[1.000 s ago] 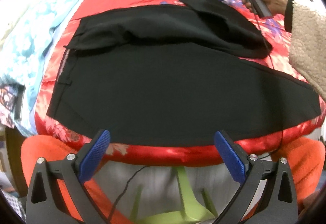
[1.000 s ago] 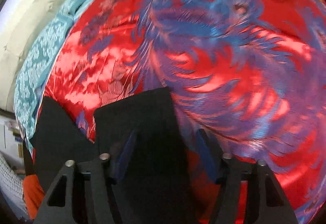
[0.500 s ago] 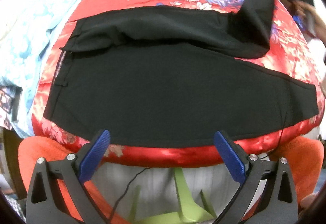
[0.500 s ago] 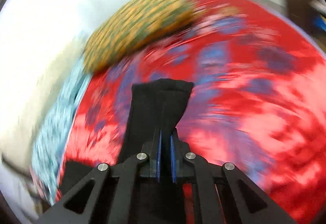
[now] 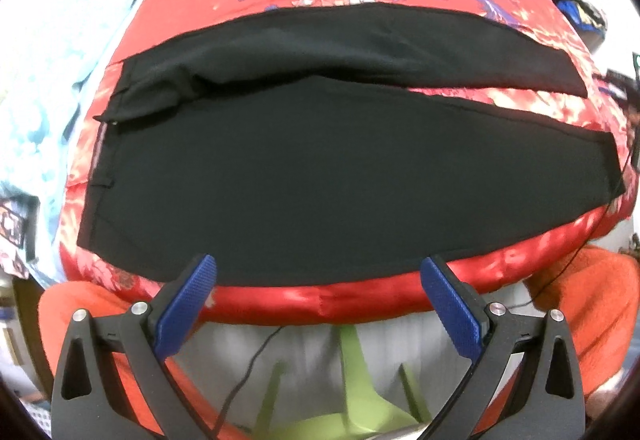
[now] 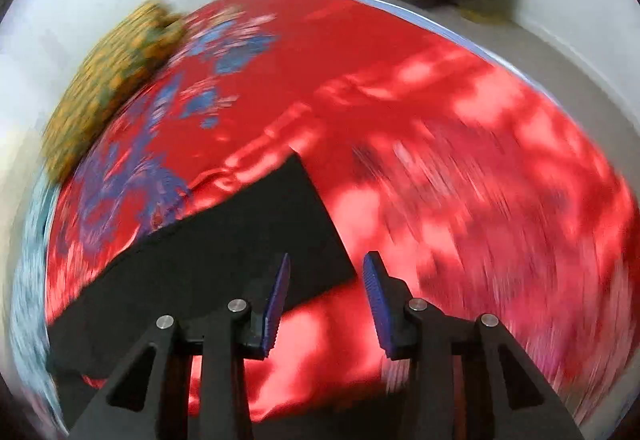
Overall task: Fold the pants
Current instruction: 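Pull the held leg straight alongside the other leg, open the right tool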
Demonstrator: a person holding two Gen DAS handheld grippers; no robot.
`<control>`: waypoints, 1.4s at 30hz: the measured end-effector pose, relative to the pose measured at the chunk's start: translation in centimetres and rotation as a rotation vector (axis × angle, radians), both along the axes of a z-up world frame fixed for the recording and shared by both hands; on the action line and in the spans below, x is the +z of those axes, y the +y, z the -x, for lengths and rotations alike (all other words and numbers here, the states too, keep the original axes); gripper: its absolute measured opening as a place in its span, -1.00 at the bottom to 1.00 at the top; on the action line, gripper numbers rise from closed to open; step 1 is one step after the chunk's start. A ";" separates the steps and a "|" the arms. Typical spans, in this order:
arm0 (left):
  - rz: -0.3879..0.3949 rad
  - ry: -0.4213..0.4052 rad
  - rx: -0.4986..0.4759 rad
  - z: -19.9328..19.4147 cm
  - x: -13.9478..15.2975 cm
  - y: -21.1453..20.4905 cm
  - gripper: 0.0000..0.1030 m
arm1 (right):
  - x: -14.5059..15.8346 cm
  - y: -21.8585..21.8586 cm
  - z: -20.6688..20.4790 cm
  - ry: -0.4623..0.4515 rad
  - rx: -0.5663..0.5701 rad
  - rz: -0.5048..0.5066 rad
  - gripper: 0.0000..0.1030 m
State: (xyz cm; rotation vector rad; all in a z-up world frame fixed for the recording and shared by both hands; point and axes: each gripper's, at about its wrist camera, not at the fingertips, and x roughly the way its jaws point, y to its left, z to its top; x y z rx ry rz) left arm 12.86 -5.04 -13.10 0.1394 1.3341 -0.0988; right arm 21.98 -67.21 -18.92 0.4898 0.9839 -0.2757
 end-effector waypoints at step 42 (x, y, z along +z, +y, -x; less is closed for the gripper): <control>-0.020 0.070 -0.007 -1.5 -2.5 -2.1 0.98 | 2.3 7.9 -18.8 -0.059 0.134 0.352 0.22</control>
